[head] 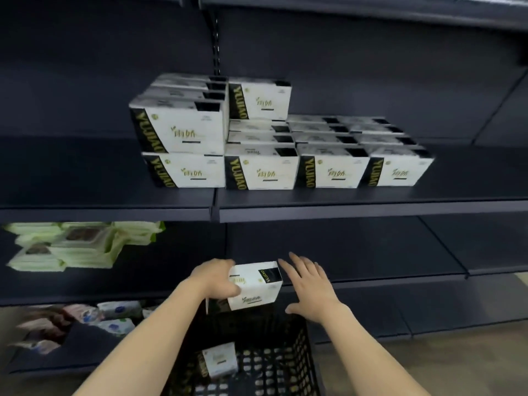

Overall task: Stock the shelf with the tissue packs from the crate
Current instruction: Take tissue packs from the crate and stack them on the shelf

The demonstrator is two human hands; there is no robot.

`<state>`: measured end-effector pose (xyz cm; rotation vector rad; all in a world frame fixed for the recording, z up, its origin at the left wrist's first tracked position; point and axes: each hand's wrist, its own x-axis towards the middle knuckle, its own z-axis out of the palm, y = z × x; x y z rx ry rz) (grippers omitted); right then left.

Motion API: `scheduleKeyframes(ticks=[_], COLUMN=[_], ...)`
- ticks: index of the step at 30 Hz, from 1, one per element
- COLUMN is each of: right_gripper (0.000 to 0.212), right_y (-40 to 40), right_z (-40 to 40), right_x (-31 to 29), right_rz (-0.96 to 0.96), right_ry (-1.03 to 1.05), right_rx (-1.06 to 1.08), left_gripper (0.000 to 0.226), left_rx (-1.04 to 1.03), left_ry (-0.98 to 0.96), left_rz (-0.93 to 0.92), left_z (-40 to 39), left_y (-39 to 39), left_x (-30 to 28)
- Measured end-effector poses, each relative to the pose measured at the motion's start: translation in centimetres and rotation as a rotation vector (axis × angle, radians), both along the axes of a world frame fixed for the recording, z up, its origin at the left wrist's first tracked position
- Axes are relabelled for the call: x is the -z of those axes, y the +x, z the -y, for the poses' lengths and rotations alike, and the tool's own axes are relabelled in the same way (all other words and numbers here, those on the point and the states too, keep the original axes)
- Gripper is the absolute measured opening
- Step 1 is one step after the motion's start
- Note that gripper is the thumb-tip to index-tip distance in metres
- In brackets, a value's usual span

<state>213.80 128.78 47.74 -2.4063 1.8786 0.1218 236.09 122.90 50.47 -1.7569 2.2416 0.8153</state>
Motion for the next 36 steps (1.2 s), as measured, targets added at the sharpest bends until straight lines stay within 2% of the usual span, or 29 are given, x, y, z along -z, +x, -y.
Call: scheduleKeyframes(ticks=[3, 8, 12, 14, 17, 23, 29, 36], right_gripper=[0.105, 0.104, 0.104, 0.106, 0.109, 0.112, 0.11, 0.116], right_y=[-0.1, 0.3, 0.4, 0.3, -0.4, -1.8, -3.3, -4.5], right_z=[0.3, 0.4, 0.7, 0.9, 1.2, 2.5, 4.4, 7.4], right_x=[-1.5, -3.3, -4.9, -6.2, -8.4, -12.5, -16.0, -19.0], right_rz=[-0.032, -0.045, -0.032, -0.025, -0.004, 0.022, -0.006, -0.071], right_ry=[-0.055, -0.146, -0.352, -0.457, -0.618, -0.76, -0.856, -0.945], right_rx=[-0.034, -0.056, -0.128, -0.144, -0.188, -0.176, -0.161, -0.143], left_gripper=[0.059, 0.037, 0.029, 0.037, 0.037, 0.02, 0.041, 0.066], left_rx=[-0.01, 0.041, 0.056, 0.088, 0.117, 0.176, 0.2, 0.122], left_ry=[0.007, 0.017, 0.071, 0.069, 0.038, -0.055, -0.15, -0.26], left_rz=[-0.016, -0.074, -0.198, -0.221, -0.213, -0.17, -0.145, -0.148], left_z=[0.8, 1.6, 2.3, 2.6, 3.3, 4.0, 5.1, 8.1], left_y=[-0.4, -0.7, -1.3, -1.6, -2.0, -3.9, -5.3, -6.3], left_x=[-2.2, -4.7, -7.8, -9.9, -13.3, -20.0, -24.0, -27.4])
